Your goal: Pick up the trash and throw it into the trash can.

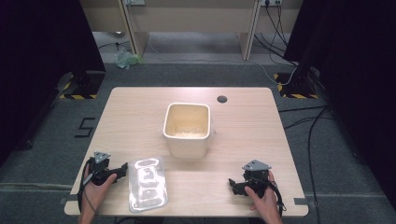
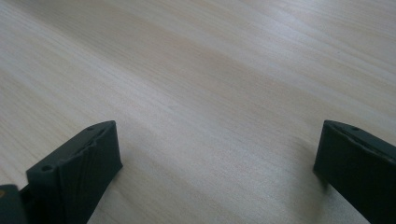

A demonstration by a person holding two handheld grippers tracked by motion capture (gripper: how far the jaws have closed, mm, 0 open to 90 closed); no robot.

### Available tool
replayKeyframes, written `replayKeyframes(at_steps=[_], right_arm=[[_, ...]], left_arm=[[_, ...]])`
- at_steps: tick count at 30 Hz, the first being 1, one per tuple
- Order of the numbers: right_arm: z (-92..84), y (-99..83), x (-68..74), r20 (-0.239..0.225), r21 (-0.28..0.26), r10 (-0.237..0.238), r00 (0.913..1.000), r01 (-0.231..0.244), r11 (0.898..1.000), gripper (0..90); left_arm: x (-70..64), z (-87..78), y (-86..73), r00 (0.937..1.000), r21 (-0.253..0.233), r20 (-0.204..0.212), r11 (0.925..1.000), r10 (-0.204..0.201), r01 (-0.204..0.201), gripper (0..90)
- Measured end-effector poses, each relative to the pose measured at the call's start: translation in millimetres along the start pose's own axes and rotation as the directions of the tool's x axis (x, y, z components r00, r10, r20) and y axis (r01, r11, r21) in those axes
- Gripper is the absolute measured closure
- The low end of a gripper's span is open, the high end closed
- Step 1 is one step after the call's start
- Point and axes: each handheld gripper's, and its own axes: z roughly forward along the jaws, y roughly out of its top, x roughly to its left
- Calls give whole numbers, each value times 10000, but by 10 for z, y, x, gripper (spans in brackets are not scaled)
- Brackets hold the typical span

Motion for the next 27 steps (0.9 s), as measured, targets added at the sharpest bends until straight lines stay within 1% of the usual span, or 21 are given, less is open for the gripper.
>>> replayKeyframes(at_steps=[4, 5, 6, 7, 9, 10, 11, 12, 13, 14, 15, 16, 17, 19, 20, 21, 22, 24, 25, 26, 27], right_arm=[[2, 0, 1, 12, 0, -14, 10000, 14, 10000, 3], [5, 5, 14, 105, 6, 120, 9999, -120, 9999, 4], [8, 8, 22, 144, -6, 199, 9997, -199, 9998, 4], [11, 10, 26, 184, -15, 231, 9996, -231, 9997, 5], [10, 12, 39, 256, -17, 285, 9993, -284, 9996, 17], [6, 10, 44, 213, -132, 295, 9993, -292, 9995, 59], [-10, 7, 53, 181, -308, 465, 9988, -459, 9985, 151], [-23, 4, 56, 123, -548, 537, 9985, -529, 9971, 230], [-31, 6, 60, 44, -666, 584, 9983, -580, 9961, 200], [-38, 10, 70, 49, -730, 638, 9980, -632, 9953, 141], [-47, 13, 86, 120, -803, 668, 9977, -656, 9946, 140], [-47, 13, 86, 120, -803, 668, 9977, -656, 9946, 140], [-81, 26, 121, 132, -1017, 425, 9990, -409, 9940, 175], [-106, 38, 148, 121, -1096, 356, 9993, -341, 9934, 151], [-119, 44, 164, 102, -1102, 339, 9994, -326, 9934, 157], [-119, 44, 164, 102, -1102, 339, 9994, -326, 9934, 157], [-130, 56, 196, -14, -1118, 297, 9996, -297, 9933, 157], [-130, 65, 223, -81, -1070, 261, 9996, -268, 9939, 157], [-130, 65, 223, -81, -1070, 261, 9996, -268, 9939, 157], [-126, 69, 238, -95, -1033, 216, 9997, -224, 9944, 157], [-115, 73, 273, -191, -1063, 156, 9997, -175, 9942, 168]], left_arm=[[2, 0, 2, 10000, 13, 37, 10000, 0, 0, 101], [2, -9, -6, 9998, 29, 162, 9999, 134, -134, 102], [2, -9, -6, 9998, 29, 162, 9999, 134, -134, 102], [2, -32, -28, 9992, 11, 314, 9997, 262, -263, 104], [-3, -60, -55, 9990, -46, 362, 9997, 262, -260, 114], [-7, -77, -70, 9989, -40, 359, 9996, 291, -289, 119], [-17, -97, -85, 9989, -35, 347, 9995, 304, -303, 123], [-17, -97, -85, 9989, -35, 347, 9995, 304, -303, 134], [-48, -140, -116, 9988, 3, 380, 9995, 303, -303, 139], [-71, -161, -131, 9988, 27, 401, 9996, 276, -277, 141], [-71, -161, -131, 9988, 27, 401, 9996, 276, -277, 143], [-106, -189, -150, 9987, 64, 428, 9996, 283, -286, 143], [-162, -226, -175, 9979, 118, 582, 9995, 300, -308, 145], [-228, -258, -196, 9963, 118, 815, 9995, 269, -280, 146], [-259, -272, -203, 9960, 140, 845, 9994, 304, -317, 150], [-259, -272, -203, 9960, 140, 845, 9994, 304, -317, 161], [-317, -294, -216, 9949, 154, 971, 9994, 281, -297, 167], [-391, -297, -230, 9943, 73, 1025, 9995, 302, -311, 160], [-391, -297, -230, 9943, 73, 1025, 9995, 302, -311, 158], [-445, -298, -232, 9939, 89, 1030, 9992, 390, -401, 158], [-529, -302, -230, 9910, 126, 1233, 9985, 516, -535, 158]])
